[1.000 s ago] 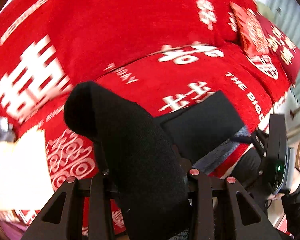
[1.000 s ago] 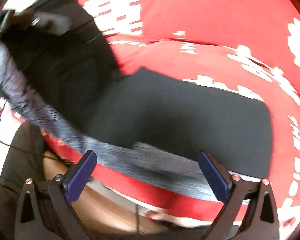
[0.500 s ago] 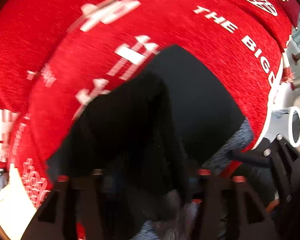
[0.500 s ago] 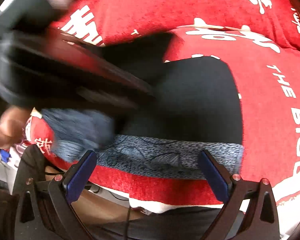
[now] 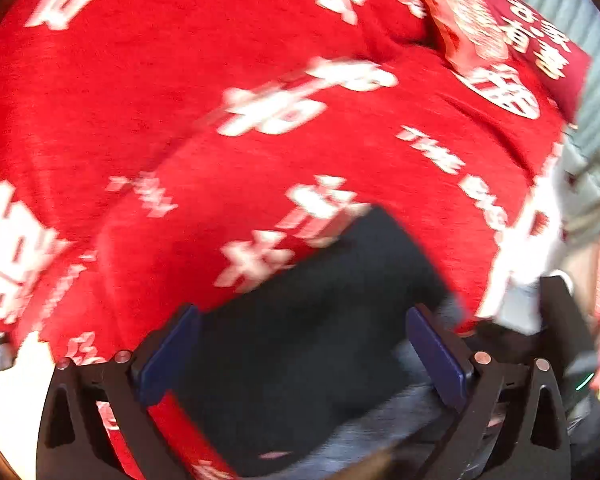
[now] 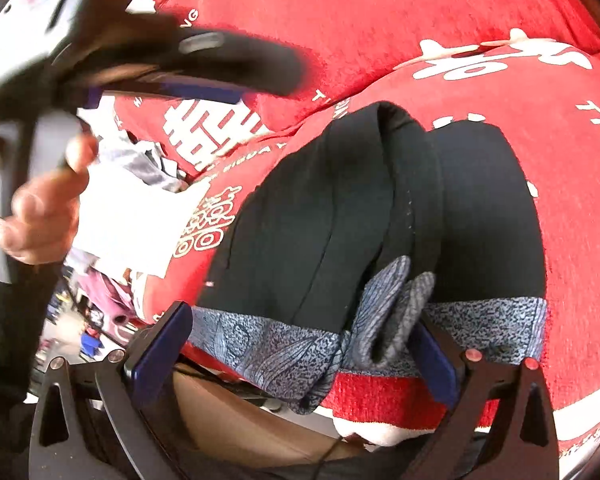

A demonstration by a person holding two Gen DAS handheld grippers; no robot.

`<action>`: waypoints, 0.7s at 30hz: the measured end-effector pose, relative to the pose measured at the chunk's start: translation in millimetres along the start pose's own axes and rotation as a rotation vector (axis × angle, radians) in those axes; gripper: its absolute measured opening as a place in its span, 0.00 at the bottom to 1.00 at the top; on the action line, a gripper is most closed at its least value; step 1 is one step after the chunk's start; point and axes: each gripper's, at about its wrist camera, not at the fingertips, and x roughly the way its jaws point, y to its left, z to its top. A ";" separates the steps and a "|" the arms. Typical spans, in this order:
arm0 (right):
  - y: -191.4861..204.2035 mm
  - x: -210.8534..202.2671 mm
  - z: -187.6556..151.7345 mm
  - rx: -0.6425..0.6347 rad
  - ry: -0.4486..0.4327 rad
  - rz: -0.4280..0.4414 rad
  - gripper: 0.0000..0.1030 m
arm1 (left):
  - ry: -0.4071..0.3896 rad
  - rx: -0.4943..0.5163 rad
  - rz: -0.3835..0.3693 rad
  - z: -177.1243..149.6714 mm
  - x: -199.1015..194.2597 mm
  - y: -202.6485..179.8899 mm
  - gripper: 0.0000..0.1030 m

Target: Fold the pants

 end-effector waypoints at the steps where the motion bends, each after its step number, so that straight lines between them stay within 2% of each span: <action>1: -2.2 2.8 3.1 0.004 0.003 -0.014 0.99 | 0.012 -0.023 0.017 -7.1 6.1 11.7 1.00; 3: -5.0 4.6 5.8 0.007 0.011 -0.036 0.99 | 0.047 -0.116 0.057 -30.1 23.3 41.5 1.00; 8: -1.9 25.7 22.6 -0.014 0.050 -0.111 0.99 | 0.144 -0.460 0.207 -114.3 66.5 126.9 1.00; 11: 9.0 43.0 25.7 -0.048 0.095 -0.144 1.00 | 0.147 -0.655 0.167 -164.6 78.1 156.9 1.00; 14: 18.6 50.7 22.9 -0.113 0.099 -0.182 0.99 | 0.142 -0.718 0.148 -182.7 89.3 159.7 1.00; 15: 24.9 53.1 21.7 -0.158 0.111 -0.227 0.89 | 0.148 -0.723 0.157 -184.0 92.9 157.9 1.00; 16: 27.6 53.9 22.0 -0.180 0.115 -0.265 0.65 | 0.159 -0.721 0.185 -182.5 95.5 155.2 0.99; 17: 26.9 50.2 24.4 -0.182 0.118 -0.305 0.50 | 0.161 -0.704 0.209 -177.8 94.8 151.1 0.99; 19: 17.5 29.9 34.0 -0.094 0.090 -0.283 0.19 | 0.152 -0.650 0.221 -164.8 88.3 143.0 0.99; 21: 12.3 -6.8 44.2 -0.023 0.013 -0.221 0.17 | 0.090 -0.627 0.096 -152.9 74.8 137.0 0.99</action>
